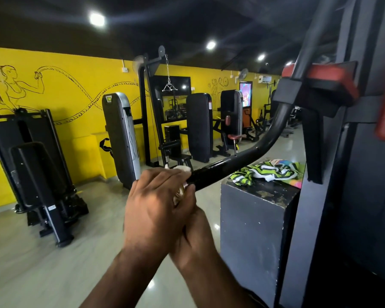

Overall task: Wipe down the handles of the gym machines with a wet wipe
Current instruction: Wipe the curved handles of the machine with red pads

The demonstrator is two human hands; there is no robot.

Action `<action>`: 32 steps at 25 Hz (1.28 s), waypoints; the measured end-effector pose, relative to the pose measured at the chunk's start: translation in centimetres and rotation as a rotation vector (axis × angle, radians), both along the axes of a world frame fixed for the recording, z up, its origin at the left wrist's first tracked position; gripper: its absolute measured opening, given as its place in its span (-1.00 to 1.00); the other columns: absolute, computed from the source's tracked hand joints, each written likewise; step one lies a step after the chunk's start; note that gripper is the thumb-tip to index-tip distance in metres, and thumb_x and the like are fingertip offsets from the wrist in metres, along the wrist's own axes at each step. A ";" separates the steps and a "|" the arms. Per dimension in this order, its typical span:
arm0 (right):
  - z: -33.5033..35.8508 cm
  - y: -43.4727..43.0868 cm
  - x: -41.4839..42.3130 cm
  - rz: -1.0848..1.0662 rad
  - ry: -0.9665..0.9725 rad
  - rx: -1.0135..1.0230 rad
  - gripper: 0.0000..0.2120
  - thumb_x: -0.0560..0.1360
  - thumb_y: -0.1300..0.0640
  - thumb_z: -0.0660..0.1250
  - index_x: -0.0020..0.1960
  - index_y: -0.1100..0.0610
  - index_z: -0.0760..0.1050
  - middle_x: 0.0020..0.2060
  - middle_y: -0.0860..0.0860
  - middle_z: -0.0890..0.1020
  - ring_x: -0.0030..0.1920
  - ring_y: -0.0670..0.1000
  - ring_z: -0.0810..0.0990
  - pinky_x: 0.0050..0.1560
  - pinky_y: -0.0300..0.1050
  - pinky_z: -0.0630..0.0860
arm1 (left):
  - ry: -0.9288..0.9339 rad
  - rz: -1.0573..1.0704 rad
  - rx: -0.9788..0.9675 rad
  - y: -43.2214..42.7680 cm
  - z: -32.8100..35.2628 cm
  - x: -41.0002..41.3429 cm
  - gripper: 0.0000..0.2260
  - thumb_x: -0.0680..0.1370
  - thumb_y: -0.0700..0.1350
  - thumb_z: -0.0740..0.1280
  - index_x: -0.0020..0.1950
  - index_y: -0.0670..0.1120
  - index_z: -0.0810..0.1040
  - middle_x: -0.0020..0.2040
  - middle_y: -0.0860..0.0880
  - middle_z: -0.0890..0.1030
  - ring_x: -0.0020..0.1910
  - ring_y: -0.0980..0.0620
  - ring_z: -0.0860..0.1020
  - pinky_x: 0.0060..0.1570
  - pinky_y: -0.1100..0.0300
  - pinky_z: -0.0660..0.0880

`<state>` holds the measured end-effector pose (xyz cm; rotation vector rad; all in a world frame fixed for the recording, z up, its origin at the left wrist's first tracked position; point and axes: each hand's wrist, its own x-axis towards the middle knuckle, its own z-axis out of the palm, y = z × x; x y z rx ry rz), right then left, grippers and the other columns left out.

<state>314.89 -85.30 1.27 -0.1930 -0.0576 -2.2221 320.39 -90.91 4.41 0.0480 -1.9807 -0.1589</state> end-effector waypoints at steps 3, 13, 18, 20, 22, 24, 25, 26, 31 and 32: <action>-0.2 -0.3 -1.1 -0.124 -0.037 0.052 -0.61 0.53 0.27 0.37 0.34 0.29 0.47 0.14 0.21 0.60 0.39 0.11 0.45 0.52 -0.04 0.20 | -0.005 0.023 -0.028 -0.2 0.2 0.2 -0.69 0.52 0.06 0.29 0.15 -0.05 0.67 0.03 0.04 0.69 0.07 0.00 0.54 -0.10 -0.01 0.55; -1.5 2.2 -2.5 -0.280 -0.068 0.044 -0.77 0.56 0.26 0.28 0.16 0.32 0.58 0.05 0.21 0.65 0.01 0.03 0.69 0.06 -0.12 0.60 | -0.075 0.076 -0.094 0.2 0.9 0.4 -0.71 0.50 0.03 0.32 0.11 -0.07 0.68 0.01 0.03 0.69 0.07 -0.01 0.54 -0.06 0.06 0.50; -1.3 2.1 -1.3 -1.316 0.482 0.616 -0.82 0.50 0.23 0.40 0.10 0.13 0.58 0.00 0.05 0.67 0.06 -0.02 0.66 0.04 -0.21 0.60 | -0.047 0.064 -0.107 0.1 0.6 0.2 -0.74 0.48 -0.02 0.38 0.11 -0.09 0.68 0.01 0.01 0.69 0.05 -0.03 0.54 -0.06 0.04 0.52; -1.3 2.2 -2.6 -1.698 0.891 0.663 -0.79 0.50 0.35 0.39 0.13 0.24 0.57 0.05 0.14 0.63 0.13 0.07 0.62 0.12 -0.14 0.58 | -0.057 0.061 -0.116 -0.1 0.7 0.0 -0.72 0.48 -0.01 0.38 0.12 -0.09 0.67 0.01 0.01 0.69 0.06 -0.03 0.54 -0.06 0.05 0.52; -1.2 3.0 -4.5 -1.880 1.096 0.799 -0.78 0.50 0.37 0.39 0.14 0.28 0.58 0.08 0.14 0.62 0.16 0.09 0.59 0.17 -0.10 0.55 | -0.079 0.066 -0.113 0.0 0.8 -0.1 -0.72 0.47 0.01 0.38 0.12 -0.08 0.67 0.02 0.01 0.69 0.06 -0.02 0.52 -0.06 0.06 0.50; -1.0 3.9 -5.7 -1.920 1.186 0.911 -0.79 0.52 0.34 0.37 0.15 0.24 0.60 0.08 0.10 0.63 0.15 0.10 0.57 0.19 -0.07 0.52 | -0.091 0.065 -0.115 0.2 0.8 -0.2 -0.71 0.48 0.02 0.36 0.12 -0.08 0.67 0.02 0.01 0.69 0.06 -0.02 0.52 -0.05 0.07 0.49; -1.1 4.2 -5.9 -1.930 1.269 0.924 -0.80 0.54 0.33 0.33 0.15 0.24 0.60 0.08 0.10 0.63 0.16 0.11 0.56 0.22 -0.08 0.50 | -0.099 0.063 -0.121 0.2 0.7 -0.2 -0.70 0.49 0.03 0.34 0.12 -0.07 0.67 0.03 0.02 0.69 0.07 -0.02 0.53 -0.05 0.07 0.49; -1.2 4.6 -6.3 -1.948 1.388 0.933 -0.80 0.56 0.31 0.30 0.15 0.26 0.61 0.08 0.12 0.63 0.17 0.10 0.54 0.24 -0.11 0.47 | -0.102 0.063 -0.125 0.1 0.8 -0.2 -0.70 0.49 0.03 0.33 0.12 -0.07 0.67 0.03 0.02 0.69 0.07 -0.02 0.53 -0.04 0.08 0.48; 0.7 7.1 -8.9 -1.863 1.559 1.036 -0.74 0.55 0.34 0.29 0.22 0.24 0.57 0.11 0.13 0.61 0.17 0.08 0.52 0.19 -0.08 0.50 | -0.120 0.068 -0.128 0.1 1.2 -0.4 -0.71 0.49 0.03 0.35 0.13 -0.06 0.66 0.03 0.02 0.68 0.07 -0.03 0.55 -0.06 0.07 0.47; 0.8 7.4 -9.0 -1.867 1.697 1.006 -0.73 0.55 0.33 0.27 0.21 0.25 0.58 0.11 0.13 0.61 0.17 0.08 0.52 0.21 -0.12 0.48 | -0.124 0.065 -0.129 0.1 1.2 -0.4 -0.71 0.50 0.04 0.34 0.13 -0.05 0.66 0.03 0.03 0.68 0.07 -0.03 0.54 -0.06 0.07 0.46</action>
